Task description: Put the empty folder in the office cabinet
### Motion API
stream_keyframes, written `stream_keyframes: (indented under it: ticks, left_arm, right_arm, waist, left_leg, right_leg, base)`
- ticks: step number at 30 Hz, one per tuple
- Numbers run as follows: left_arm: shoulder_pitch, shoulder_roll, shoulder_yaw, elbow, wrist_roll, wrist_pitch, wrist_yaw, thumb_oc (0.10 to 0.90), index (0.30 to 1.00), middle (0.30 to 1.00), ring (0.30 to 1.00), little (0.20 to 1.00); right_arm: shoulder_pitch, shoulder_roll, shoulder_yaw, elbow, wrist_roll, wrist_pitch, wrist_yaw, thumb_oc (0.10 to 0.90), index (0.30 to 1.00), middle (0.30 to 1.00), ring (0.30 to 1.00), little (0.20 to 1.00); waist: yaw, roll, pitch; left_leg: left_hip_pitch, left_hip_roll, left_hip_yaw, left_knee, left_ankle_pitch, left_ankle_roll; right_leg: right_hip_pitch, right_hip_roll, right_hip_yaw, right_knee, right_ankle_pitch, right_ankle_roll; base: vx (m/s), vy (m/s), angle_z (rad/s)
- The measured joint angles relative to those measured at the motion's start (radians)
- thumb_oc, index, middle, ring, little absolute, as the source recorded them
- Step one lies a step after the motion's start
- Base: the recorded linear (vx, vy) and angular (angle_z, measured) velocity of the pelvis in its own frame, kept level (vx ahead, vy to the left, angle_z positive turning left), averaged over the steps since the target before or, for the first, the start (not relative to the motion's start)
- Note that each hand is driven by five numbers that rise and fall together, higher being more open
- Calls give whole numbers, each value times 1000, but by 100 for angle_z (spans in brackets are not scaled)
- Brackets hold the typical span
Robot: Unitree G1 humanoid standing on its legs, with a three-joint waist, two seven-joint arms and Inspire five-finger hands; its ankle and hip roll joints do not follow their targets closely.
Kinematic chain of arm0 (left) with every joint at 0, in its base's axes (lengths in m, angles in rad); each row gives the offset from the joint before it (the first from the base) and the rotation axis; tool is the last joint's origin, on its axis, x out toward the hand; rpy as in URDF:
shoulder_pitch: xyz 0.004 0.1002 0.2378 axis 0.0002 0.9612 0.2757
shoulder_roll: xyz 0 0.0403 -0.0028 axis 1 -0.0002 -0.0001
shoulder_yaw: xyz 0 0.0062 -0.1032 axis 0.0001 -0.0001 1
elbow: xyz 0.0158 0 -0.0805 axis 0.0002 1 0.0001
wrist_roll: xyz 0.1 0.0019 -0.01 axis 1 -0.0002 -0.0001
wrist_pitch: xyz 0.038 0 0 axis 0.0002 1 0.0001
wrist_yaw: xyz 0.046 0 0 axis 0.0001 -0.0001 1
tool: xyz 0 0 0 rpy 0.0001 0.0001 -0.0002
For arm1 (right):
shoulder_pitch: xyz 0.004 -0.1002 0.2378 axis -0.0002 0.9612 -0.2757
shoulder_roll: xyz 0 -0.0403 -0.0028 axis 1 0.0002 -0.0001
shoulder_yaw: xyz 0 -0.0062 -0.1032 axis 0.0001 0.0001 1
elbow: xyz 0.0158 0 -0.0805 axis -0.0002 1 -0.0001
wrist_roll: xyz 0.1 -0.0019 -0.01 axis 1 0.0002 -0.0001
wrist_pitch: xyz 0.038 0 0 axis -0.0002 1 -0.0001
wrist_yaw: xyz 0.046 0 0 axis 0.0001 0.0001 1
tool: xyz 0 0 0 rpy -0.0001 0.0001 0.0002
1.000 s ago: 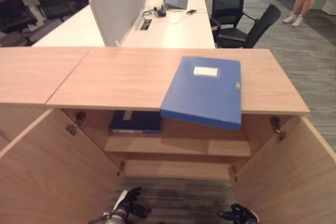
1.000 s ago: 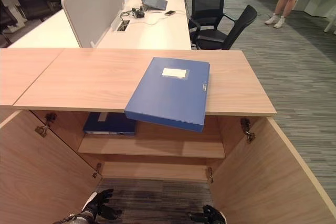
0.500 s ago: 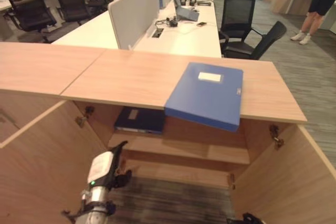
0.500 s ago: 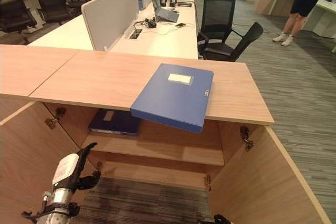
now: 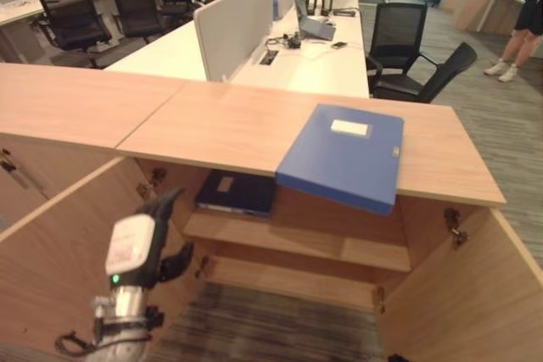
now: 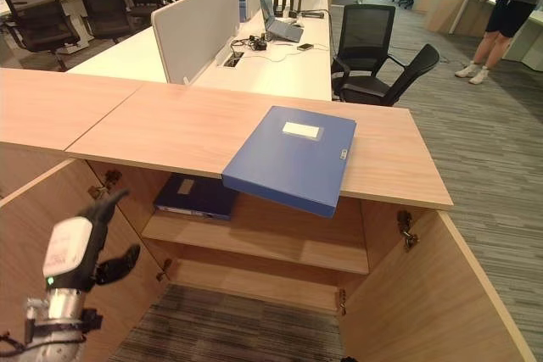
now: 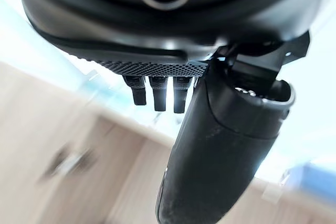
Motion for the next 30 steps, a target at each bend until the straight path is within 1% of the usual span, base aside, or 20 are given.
stream_keyframes:
  ticks: [1, 3, 5, 7, 11, 13, 14, 17, 20, 23, 28, 30]
  left_arm:
    - [-47, 34, -2, -50, 1, -15, 1, 800, 900, 900, 900, 900]
    - [-81, 60, -3, -83, 2, -34, 2, 800, 900, 900, 900, 900]
    - [-117, 61, -13, -111, 2, -60, 0, 800, 900, 900, 900, 900]
    - [-129, 61, -22, -122, 2, -73, -4, 800, 900, 900, 900, 900]
    - [-175, 71, -65, -122, 1, -72, -30, 800, 900, 900, 900, 900]
    - [-193, 95, -94, -122, 0, -74, -51, 800, 900, 900, 900, 900]
    - [-196, 94, -99, -122, 0, -83, -63, 800, 900, 900, 900, 900]
    - [-206, 97, -121, -122, -1, -87, -80, 800, 900, 900, 900, 900]
    - [-236, 97, -177, -120, -5, -85, -112, 800, 900, 900, 900, 900]
    - [-243, 91, -209, -120, -10, -89, -119, 800, 900, 900, 900, 900]
    - [-254, 90, -216, -120, -12, -90, -156, 800, 900, 900, 900, 900]
    - [-276, 90, -246, -117, -14, -84, -160, 800, 900, 900, 900, 900]
  right_arm:
    - [0, 0, 12, 0, -9, 0, 5, 800, 900, 900, 900, 900]
    - [0, 0, 14, 0, -16, 0, 6, 800, 900, 900, 900, 900]
    - [-1, -7, 15, 1, -18, 1, 7, 800, 900, 900, 900, 900]
    - [0, -9, 14, 1, -20, 1, 7, 800, 900, 900, 900, 900]
    - [2, -11, 15, 4, -27, 2, 7, 800, 900, 900, 900, 900]
    - [-1, -11, 14, 10, -28, 3, 7, 800, 900, 900, 900, 900]
    - [1, -13, 14, 10, -31, 2, 7, 800, 900, 900, 900, 900]
    - [0, -17, 12, 17, -35, 5, 6, 800, 900, 900, 900, 900]
    - [-3, -18, 5, 34, -35, 5, 3, 800, 900, 900, 900, 900]
    - [-5, -20, 4, 38, -35, 6, 2, 800, 900, 900, 900, 900]
    - [-4, -22, 0, 38, -34, 6, -3, 800, 900, 900, 900, 900]
    - [-3, -22, -1, 38, -34, 6, -5, 800, 900, 900, 900, 900]
  waist:
    - [-2, 8, -3]
    - [-1, 16, -3]
    - [-15, 29, -4]
    - [-30, 35, -6]
    - [-40, 39, -7]
    - [-48, 42, -6]
    - [-61, 45, -6]
    - [-58, 52, -7]
    - [-68, 59, -5]
    - [-82, 65, -4]
    - [-88, 72, -5]
    - [-91, 72, -5]
  left_leg:
    - [1, 0, 2, 0, 1, 1]
    - [3, -1, 4, 0, 2, 1]
    - [7, 0, 8, 0, 2, 1]
    - [9, 2, 11, 0, 2, 1]
    - [9, 9, 18, 0, 3, -2]
    - [9, 12, 19, 0, 3, -4]
    - [9, 13, 23, 0, 2, -6]
    - [10, 14, 40, 0, 0, -8]
    - [8, 14, 47, 0, 0, -8]
    - [10, 14, 56, 0, 0, -8]
    - [11, 15, 66, 0, 0, -8]
    - [11, 15, 66, 0, 0, -8]
  right_leg:
    - [0, 0, 1, 0, 1, 1]
    - [1, 0, 3, 0, 2, 2]
    - [2, -1, 8, 0, 4, 3]
    - [1, 0, 11, 0, 4, 3]
    - [-4, 4, 21, 0, 6, 1]
    - [-5, 5, 23, 0, 6, 0]
    - [-7, 5, 27, 0, 7, -1]
    - [-15, 5, 43, 0, 10, -2]
    - [-21, 6, 50, 0, 14, -3]
    - [-24, 6, 57, 0, 14, -2]
    - [-29, 7, 67, 0, 16, -2]
    - [-29, 7, 68, 0, 17, -2]
  base:
    - [-3, -27, -3]
    - [-4, -19, -4]
    - [1, -24, -5]
    - [1, -24, -6]
    - [-7, -15, -6]
    - [-4, -10, -5]
    - [1, -11, -8]
    - [0, -1, -17]
    - [0, 1, -6]
    - [8, -2, -6]
    - [11, 0, -6]
    - [0, 0, 0]
